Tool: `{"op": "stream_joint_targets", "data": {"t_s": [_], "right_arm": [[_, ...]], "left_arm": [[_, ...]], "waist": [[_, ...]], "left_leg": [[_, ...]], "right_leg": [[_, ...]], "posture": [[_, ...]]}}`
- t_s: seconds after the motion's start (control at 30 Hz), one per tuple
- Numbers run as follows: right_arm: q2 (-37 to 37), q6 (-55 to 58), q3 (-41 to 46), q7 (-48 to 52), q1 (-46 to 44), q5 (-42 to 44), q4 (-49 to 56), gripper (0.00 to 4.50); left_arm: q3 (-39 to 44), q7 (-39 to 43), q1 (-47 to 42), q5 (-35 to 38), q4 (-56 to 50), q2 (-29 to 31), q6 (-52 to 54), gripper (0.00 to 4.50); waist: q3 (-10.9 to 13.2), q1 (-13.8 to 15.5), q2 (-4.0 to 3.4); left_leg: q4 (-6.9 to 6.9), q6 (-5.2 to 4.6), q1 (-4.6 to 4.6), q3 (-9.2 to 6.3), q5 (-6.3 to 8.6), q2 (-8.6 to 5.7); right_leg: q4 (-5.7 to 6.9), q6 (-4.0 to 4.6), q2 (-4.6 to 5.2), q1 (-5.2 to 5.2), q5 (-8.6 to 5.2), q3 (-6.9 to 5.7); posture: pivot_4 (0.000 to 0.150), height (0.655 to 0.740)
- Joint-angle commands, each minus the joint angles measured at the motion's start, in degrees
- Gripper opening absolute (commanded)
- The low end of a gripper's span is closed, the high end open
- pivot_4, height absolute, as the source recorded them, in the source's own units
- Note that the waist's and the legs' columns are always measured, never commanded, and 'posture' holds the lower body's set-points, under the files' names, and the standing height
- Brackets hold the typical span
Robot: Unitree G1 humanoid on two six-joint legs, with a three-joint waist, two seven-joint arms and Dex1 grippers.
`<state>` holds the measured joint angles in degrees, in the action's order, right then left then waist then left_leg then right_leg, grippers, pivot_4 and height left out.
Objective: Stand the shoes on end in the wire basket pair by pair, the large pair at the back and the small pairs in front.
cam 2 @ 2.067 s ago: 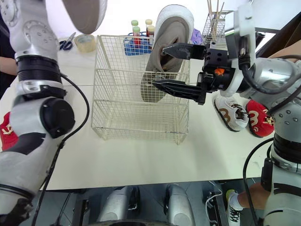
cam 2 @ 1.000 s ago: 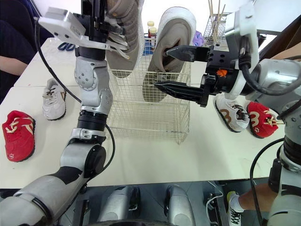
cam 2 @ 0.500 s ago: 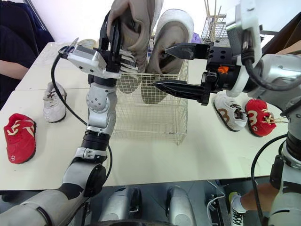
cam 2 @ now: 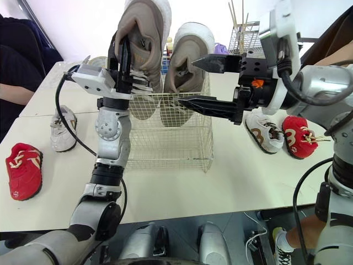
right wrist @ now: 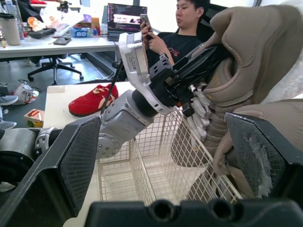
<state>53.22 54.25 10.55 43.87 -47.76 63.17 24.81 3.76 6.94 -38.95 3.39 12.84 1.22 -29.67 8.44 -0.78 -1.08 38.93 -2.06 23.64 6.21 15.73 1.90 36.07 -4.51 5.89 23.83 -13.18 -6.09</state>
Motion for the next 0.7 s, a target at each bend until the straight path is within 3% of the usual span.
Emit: {"op": "stream_joint_targets", "data": {"t_s": [0.03,0.3,0.33,0.7], "right_arm": [[-0.16,-1.51,1.20,0.48,-1.12,-0.52,0.20,4.50],[-0.47,-2.34,1.24,1.76,-0.53,-1.24,-0.29,4.50],[-0.46,-2.44,1.30,1.97,-0.41,-1.34,-0.31,4.50],[-0.78,-4.10,1.10,4.19,0.95,-3.00,-1.31,4.50]], "left_arm": [[-0.29,0.92,4.79,0.72,2.13,0.72,3.56,0.46],[1.31,0.47,3.40,0.65,0.62,3.42,3.13,4.30],[1.72,0.31,3.58,0.83,-0.34,3.85,3.54,4.45],[3.11,3.55,13.23,8.89,-18.38,9.21,19.96,4.45]], "waist": [[0.01,0.03,0.01],[0.00,0.12,0.00],[0.00,0.04,0.00],[0.12,-1.04,0.18]], "left_leg": [[-0.04,-0.02,-0.18,-0.01,0.02,0.00],[-0.03,-0.02,-0.26,-0.07,0.04,-0.01],[-0.03,-0.02,-0.26,-0.07,0.04,-0.01],[-0.42,-0.01,-0.39,-0.27,0.03,0.17]], "right_leg": [[-0.03,0.02,0.00,-0.17,-0.04,0.00],[-0.03,0.04,0.02,-0.29,-0.07,-0.01],[-0.03,0.05,0.02,-0.28,-0.07,-0.01],[0.14,0.46,-0.35,-0.03,-0.28,0.21]], "posture": [[0.150,0.7400],[0.150,0.7400],[0.150,0.7400],[0.150,0.7400]]}}
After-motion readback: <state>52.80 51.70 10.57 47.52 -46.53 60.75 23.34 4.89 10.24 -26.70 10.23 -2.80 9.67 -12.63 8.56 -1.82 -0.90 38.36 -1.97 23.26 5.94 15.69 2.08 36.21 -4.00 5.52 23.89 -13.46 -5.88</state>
